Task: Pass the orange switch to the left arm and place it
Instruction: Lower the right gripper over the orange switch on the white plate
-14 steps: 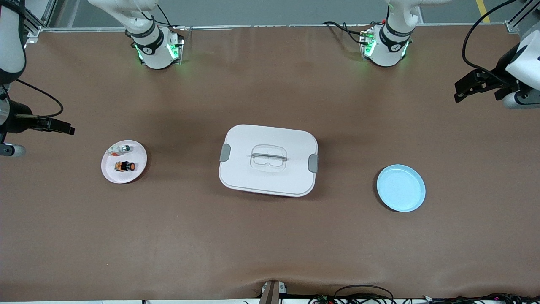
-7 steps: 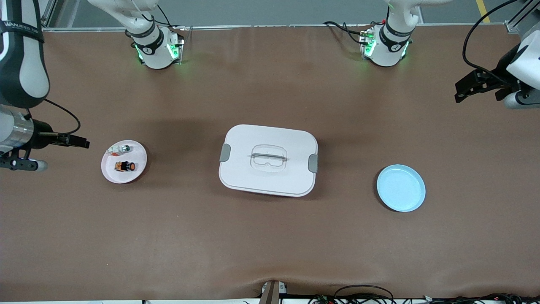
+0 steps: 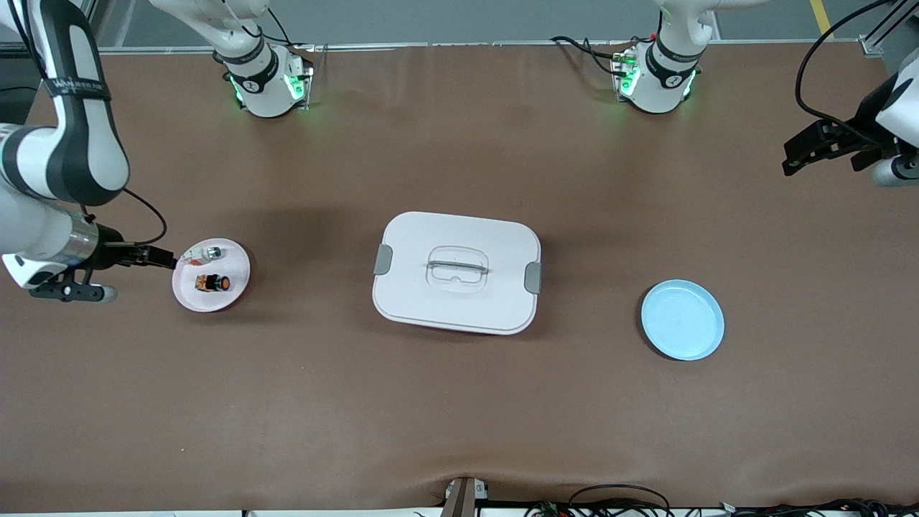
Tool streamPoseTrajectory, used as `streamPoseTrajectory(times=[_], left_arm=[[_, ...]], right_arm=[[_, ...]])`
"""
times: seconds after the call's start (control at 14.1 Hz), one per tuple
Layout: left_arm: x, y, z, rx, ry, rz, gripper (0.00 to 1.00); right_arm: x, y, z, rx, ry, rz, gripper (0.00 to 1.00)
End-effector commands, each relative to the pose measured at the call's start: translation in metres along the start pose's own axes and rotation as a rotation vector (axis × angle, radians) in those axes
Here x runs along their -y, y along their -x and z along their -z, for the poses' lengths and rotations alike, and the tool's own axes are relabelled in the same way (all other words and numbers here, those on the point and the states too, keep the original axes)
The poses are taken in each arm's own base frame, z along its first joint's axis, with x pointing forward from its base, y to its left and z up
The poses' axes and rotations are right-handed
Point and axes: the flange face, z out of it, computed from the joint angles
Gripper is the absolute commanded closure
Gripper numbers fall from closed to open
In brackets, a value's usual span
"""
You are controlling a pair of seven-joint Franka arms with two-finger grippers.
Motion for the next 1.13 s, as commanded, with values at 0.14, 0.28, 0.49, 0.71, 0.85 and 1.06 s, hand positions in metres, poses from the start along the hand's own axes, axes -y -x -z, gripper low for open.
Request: streamPoseTrajectory(times=[0.14,0.28,0.49,0.71,0.85,1.06], left_arm=[[0.002,0.003,0.009,-0.017,0.012,-0.005,0.00],[0.002,-0.001,0.004,-0.011,0.010,-0.005,0.00],[0.001,0.000,0.004,-0.011,0.015,-0.007,0.00],[0.001,0.001,0.006,-0.014,0.016,-0.007,0.00],[0.000,-0.001,0.003,-0.011,0.016,-0.007,0.00],[0.000,-0.001,0.004,-0.014,0.017,-0.009,0.00]], right_arm=[[-0.001,-0.005,-0.049,-0.013,-0.012,0.002,0.00],[-0.001,-0.009,-0.063,-0.013,-0.011,0.004,0.00],[-0.003,-0.014,-0.090,-0.003,-0.010,0.032,0.00],[-0.004,-0.016,-0.111,0.013,-0.010,0.052,0.00],[-0.004,-0.015,-0.126,0.022,-0.024,0.056,0.00],[-0.005,-0.011,-0.149,0.014,-0.057,0.075,0.00]])
